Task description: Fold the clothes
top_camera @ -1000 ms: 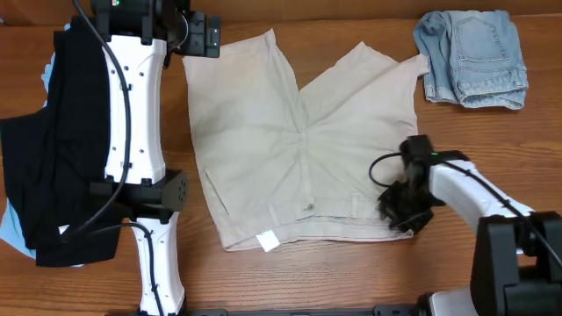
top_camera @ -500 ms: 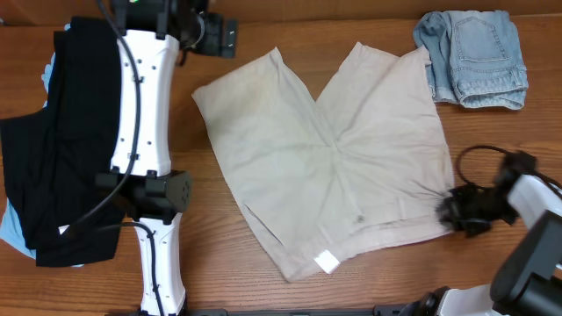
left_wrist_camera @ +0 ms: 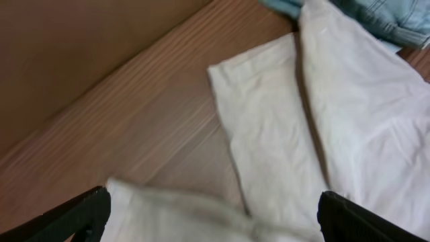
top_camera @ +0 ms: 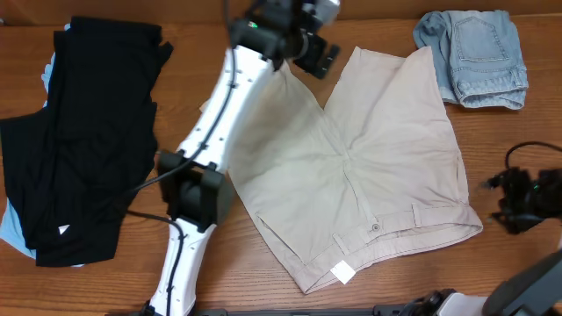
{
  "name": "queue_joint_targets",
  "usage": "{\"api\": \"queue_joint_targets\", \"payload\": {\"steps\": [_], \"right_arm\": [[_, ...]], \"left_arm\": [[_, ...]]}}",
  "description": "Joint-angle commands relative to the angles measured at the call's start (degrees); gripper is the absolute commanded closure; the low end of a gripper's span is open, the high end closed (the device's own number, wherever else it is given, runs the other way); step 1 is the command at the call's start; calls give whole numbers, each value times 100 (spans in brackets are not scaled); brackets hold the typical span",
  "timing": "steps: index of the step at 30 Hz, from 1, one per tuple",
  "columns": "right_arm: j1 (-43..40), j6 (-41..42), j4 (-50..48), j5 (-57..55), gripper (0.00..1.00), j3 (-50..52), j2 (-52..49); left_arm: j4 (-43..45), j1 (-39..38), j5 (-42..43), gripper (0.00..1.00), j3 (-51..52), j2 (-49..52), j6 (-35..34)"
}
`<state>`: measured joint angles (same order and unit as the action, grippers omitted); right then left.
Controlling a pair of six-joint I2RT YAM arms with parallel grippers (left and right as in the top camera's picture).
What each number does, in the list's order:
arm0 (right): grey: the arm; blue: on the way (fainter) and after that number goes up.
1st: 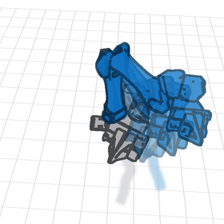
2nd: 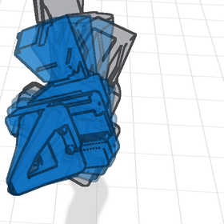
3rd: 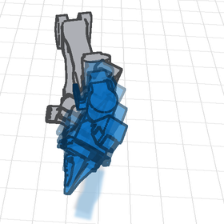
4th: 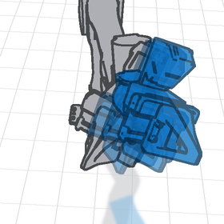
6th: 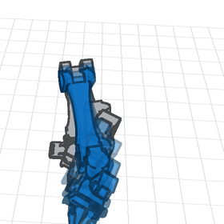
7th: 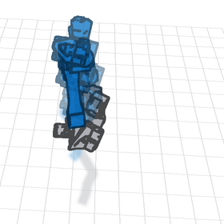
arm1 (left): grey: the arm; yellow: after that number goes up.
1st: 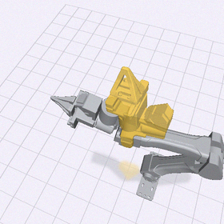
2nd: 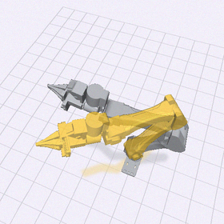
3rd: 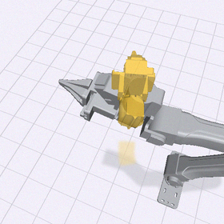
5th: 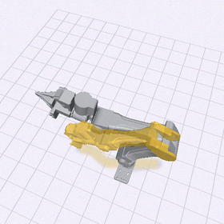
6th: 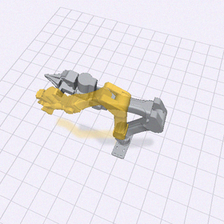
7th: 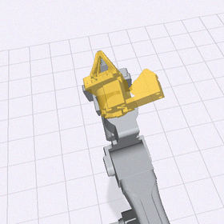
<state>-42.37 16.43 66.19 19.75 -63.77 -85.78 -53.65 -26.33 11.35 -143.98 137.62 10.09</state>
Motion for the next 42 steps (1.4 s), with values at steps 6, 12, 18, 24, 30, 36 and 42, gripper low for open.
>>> {"api": "queue_joint_targets", "payload": {"steps": [6,12,18,24,30,36,42], "right_arm": [[251,-192,57,92,22,-649,1102],[262,-190,116,96,21,-645,1252],[262,-192,116,94,21,-645,1252],[262,-350,105,92,21,-645,1252],[262,-448,101,94,21,-645,1252],[262,-448,101,96,21,-645,1252],[299,-448,94,162,21,-643,1248]], "left_arm": [[820,-278,446,0,79,1034,717],[1292,-529,319,2,79,1694,986],[1331,-619,-638,5,87,1954,986],[1294,-573,-1727,5,114,2212,966],[903,-345,-2931,4,142,2245,382],[-173,90,-3185,0,142,2245,-297],[-1097,621,-2717,0,142,2245,-883]]}}
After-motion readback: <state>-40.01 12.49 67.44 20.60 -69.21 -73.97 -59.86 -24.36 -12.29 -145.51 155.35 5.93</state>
